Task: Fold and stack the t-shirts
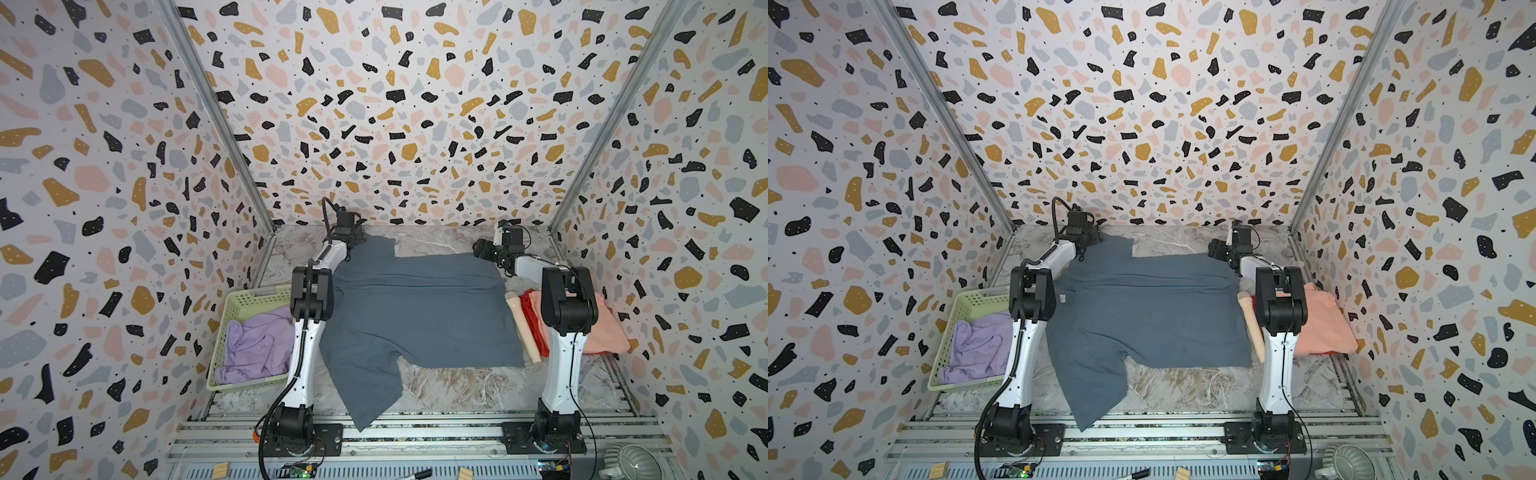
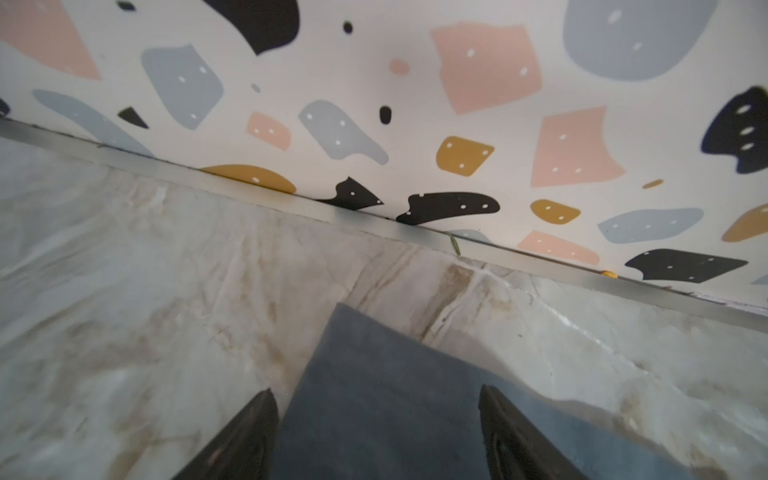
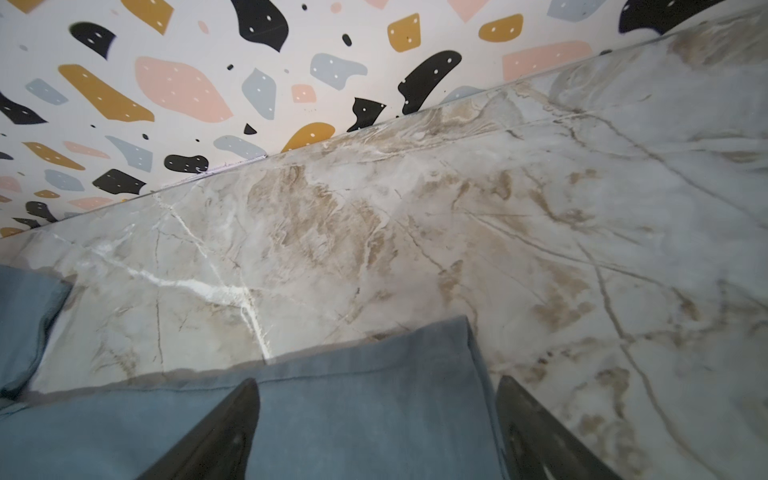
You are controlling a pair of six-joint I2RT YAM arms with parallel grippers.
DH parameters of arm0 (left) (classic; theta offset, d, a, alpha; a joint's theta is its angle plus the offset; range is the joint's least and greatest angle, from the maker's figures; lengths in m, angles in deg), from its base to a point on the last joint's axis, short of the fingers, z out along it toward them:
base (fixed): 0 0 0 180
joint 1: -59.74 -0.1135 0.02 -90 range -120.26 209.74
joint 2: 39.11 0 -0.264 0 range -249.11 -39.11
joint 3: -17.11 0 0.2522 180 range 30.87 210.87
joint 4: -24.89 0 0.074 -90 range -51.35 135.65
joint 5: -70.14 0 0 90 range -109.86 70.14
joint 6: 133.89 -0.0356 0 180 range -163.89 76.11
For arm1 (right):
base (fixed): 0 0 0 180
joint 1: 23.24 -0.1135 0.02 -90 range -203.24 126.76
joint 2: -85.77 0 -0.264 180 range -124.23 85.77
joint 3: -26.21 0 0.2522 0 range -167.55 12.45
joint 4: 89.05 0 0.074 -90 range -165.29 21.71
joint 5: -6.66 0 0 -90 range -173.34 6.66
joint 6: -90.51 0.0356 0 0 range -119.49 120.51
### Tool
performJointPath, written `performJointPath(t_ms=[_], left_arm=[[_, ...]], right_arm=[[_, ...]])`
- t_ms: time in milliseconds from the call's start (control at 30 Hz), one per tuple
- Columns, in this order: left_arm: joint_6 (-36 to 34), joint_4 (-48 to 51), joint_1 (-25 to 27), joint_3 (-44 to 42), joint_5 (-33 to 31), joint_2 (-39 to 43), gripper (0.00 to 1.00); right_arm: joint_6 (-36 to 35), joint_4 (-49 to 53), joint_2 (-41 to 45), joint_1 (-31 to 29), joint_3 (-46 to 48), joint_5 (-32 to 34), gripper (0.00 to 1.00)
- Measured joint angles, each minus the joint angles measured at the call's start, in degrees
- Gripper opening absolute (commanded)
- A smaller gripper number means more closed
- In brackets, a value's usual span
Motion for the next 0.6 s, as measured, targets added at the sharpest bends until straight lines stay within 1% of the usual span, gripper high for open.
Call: performJointPath(t_ms=[167, 267, 333, 400, 467, 533, 600], left_arm=[[1.07, -0.70, 0.00, 0.74, -0.11, -0.76, 0.73], [1.46, -0.94, 0.00, 0.74, -0.28, -0.81, 0.68], [2.03, -1.18, 0.00, 0.74, 0.72, -0.85, 0.59], [3.02, -1.51, 0.02, 0.74, 2.38, -0.92, 0.45], [3.82, -1.66, 0.02, 0.61, 4.02, -0.94, 0.34], [4.48, -1.88, 0.02, 0.39, 5.42, -0.94, 0.26], [4.94, -1.88, 0.02, 0.24, 6.23, -0.94, 0.20]], right_arm=[[-0.68, 3.15, -2.86, 0.00, -4.22, 1.49, 0.89], [-0.81, 5.51, -3.56, 0.07, -5.90, 2.23, 0.88], [-0.90, 7.28, -4.50, 0.07, -7.82, 2.54, 0.88], [-0.81, 9.44, -5.75, 0.04, -10.19, 2.86, 0.87], [-0.59, 11.56, -6.95, 0.04, -12.17, 3.04, 0.84], [-0.37, 13.42, -8.70, 0.04, -15.04, 3.04, 0.79], [-0.07, 15.23, -10.38, -0.24, -18.18, 3.02, 0.69]])
